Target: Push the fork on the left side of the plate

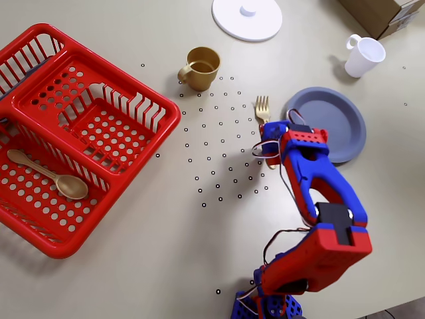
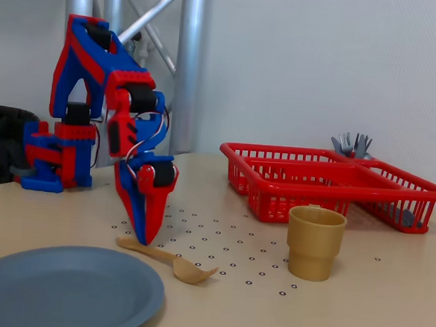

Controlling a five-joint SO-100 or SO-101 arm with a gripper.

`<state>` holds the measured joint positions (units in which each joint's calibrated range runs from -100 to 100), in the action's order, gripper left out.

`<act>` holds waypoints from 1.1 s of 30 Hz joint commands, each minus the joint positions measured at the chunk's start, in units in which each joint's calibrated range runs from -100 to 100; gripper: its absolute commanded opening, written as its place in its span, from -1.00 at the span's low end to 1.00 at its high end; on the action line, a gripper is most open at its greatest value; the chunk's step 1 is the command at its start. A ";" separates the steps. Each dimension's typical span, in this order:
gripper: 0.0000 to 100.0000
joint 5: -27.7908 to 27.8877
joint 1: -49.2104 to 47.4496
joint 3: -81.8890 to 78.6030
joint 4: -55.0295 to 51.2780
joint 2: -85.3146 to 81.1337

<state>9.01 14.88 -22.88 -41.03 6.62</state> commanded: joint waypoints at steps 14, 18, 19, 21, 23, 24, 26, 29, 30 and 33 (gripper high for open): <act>-1.00 1.66 6.08 7.37 1.95 3.02; -1.00 -0.24 3.49 7.83 2.51 3.27; -1.00 -0.73 2.70 7.46 3.08 3.27; -1.00 -1.51 0.91 6.74 4.45 3.27; -1.00 -2.44 -1.10 6.74 5.17 3.61; -1.00 -2.83 -1.96 6.92 5.49 4.03; -1.00 -3.76 -3.47 8.46 5.73 5.05; -1.00 -4.49 -4.62 11.18 5.73 6.65; -1.00 -4.59 -4.83 12.00 5.73 7.08; -1.00 -4.64 -5.41 15.08 4.77 8.09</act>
<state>4.71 10.70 -11.84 -35.82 15.20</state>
